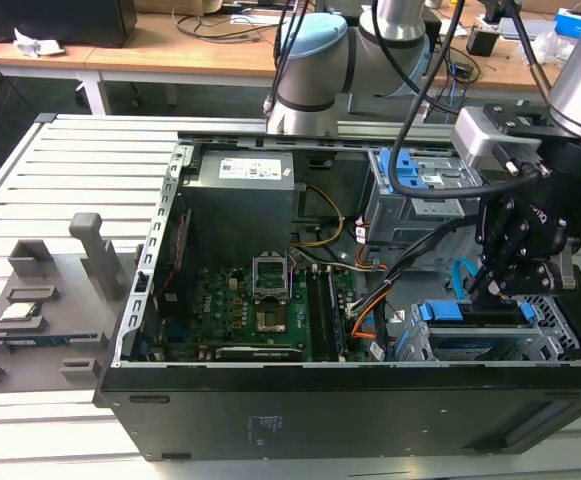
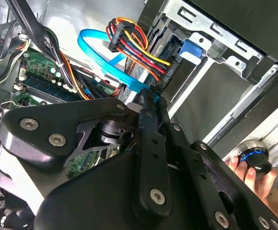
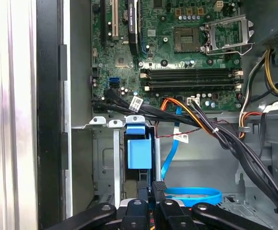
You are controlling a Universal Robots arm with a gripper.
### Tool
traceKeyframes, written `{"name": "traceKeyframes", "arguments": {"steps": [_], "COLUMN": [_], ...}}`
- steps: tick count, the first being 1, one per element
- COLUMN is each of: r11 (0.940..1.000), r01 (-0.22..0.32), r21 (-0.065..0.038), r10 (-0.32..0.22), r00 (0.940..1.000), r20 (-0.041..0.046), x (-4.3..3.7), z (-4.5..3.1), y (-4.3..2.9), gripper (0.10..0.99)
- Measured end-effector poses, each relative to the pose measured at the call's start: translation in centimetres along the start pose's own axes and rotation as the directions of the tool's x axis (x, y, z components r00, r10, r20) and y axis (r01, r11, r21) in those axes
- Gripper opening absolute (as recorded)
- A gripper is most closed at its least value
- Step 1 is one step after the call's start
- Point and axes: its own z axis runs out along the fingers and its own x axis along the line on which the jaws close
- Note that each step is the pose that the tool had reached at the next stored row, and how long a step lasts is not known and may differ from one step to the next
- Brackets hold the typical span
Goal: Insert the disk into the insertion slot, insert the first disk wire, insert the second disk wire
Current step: 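Insert the second disk wire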
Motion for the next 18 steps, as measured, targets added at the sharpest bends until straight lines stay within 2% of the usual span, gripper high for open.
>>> {"name": "traceKeyframes", "arguments": {"steps": [7,13,14,16,18], "r11": [1.0000,1.0000,1.0000,1.0000,1.0000], "r01": [0.000,0.000,0.000,0.000,0.000], "r21": [0.000,0.000,0.000,0.000,0.000], "r10": [0.000,0.000,0.000,0.000,0.000], "r00": [1.0000,1.0000,1.0000,1.0000,1.0000], "r20": [0.0001,0.0006,0.0002,0.0002,0.0003], "x": [-0.01,-0.01,0.00,0.06,0.00], "z": [0.55,0.64,0.49,-1.30,-2.22], "y": [-0.04,-0.04,-0.04,0.05,0.10], "gripper": [0.161,0.173,0.235,0.235,0.224]}}
